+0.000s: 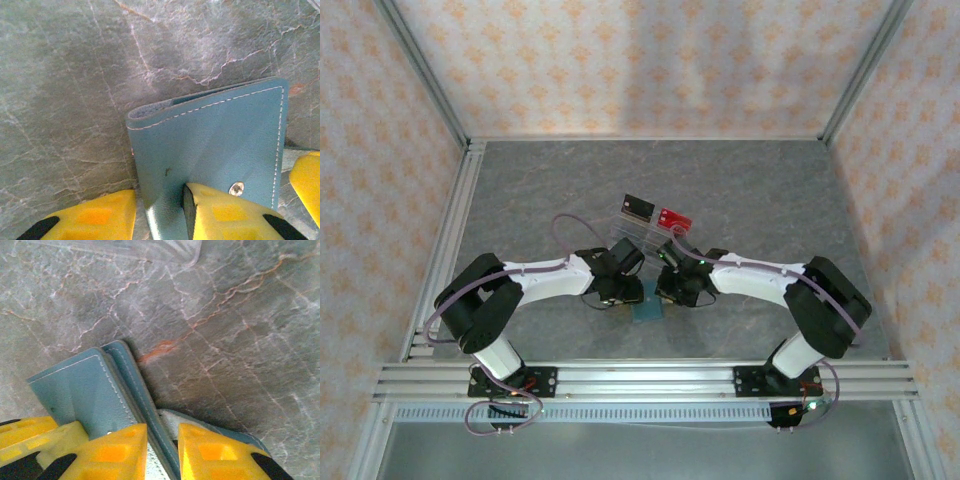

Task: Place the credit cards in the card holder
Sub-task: Open the button at the bottom-center of the table, then pick up the card holder at the bottom-center of the table.

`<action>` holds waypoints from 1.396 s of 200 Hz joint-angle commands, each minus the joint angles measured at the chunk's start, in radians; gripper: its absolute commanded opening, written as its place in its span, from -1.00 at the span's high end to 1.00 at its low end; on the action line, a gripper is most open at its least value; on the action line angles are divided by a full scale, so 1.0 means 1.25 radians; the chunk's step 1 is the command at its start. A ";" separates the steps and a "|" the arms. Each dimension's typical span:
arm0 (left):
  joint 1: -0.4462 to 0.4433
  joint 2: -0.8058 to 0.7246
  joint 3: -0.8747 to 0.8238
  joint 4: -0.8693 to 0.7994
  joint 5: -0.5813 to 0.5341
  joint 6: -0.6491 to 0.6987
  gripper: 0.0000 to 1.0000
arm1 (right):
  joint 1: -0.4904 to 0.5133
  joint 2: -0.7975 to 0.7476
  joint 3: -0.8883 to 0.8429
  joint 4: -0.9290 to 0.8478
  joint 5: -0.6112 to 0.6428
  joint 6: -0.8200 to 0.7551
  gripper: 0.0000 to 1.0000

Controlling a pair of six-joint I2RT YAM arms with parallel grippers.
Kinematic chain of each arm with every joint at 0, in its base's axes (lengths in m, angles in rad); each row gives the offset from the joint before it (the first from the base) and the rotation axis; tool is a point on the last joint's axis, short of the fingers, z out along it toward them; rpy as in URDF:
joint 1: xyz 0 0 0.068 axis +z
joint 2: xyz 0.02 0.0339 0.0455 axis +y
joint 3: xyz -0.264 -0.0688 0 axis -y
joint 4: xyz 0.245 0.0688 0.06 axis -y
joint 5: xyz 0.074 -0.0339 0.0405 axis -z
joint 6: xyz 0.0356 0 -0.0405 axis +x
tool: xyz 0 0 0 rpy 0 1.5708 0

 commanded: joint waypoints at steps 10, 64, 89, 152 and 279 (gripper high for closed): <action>-0.014 0.020 -0.030 -0.049 -0.009 0.008 0.35 | 0.005 0.000 -0.003 -0.020 0.002 -0.041 0.48; -0.015 0.022 -0.032 -0.047 -0.009 0.007 0.35 | 0.011 0.040 0.027 -0.012 -0.028 -0.081 0.47; -0.014 0.024 -0.033 -0.045 -0.009 0.005 0.35 | 0.013 0.051 0.033 -0.005 -0.038 -0.088 0.46; -0.014 0.033 -0.038 -0.040 -0.005 0.005 0.35 | 0.025 0.035 0.065 -0.022 -0.047 -0.115 0.49; -0.015 0.049 -0.034 -0.033 0.004 0.005 0.36 | 0.026 0.021 0.066 0.027 -0.120 -0.121 0.61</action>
